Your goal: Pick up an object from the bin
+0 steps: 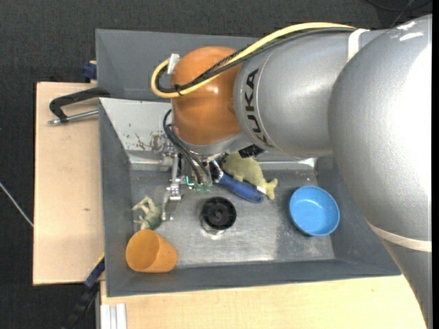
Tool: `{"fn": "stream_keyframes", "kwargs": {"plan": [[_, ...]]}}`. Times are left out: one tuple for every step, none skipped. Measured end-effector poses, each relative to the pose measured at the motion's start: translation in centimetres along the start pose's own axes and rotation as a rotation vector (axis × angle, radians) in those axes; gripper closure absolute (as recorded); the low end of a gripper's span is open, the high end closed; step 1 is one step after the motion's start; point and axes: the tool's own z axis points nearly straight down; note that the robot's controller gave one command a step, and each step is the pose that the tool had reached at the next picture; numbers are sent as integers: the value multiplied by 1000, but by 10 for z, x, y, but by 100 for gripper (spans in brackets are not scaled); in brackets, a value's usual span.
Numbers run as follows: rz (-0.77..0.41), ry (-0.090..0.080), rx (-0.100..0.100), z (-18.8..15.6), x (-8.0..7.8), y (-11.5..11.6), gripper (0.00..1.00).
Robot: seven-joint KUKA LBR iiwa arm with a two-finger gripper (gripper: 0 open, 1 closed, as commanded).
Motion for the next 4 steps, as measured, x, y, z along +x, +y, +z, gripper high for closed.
{"fn": "stream_keyframes", "kwargs": {"plan": [[-218,-9,1,70,54,-4,0],[-216,-11,1,69,53,-5,100],[-195,-21,-3,-40,44,-15,100],[-455,-16,-1,-75,37,-6,100]]}}
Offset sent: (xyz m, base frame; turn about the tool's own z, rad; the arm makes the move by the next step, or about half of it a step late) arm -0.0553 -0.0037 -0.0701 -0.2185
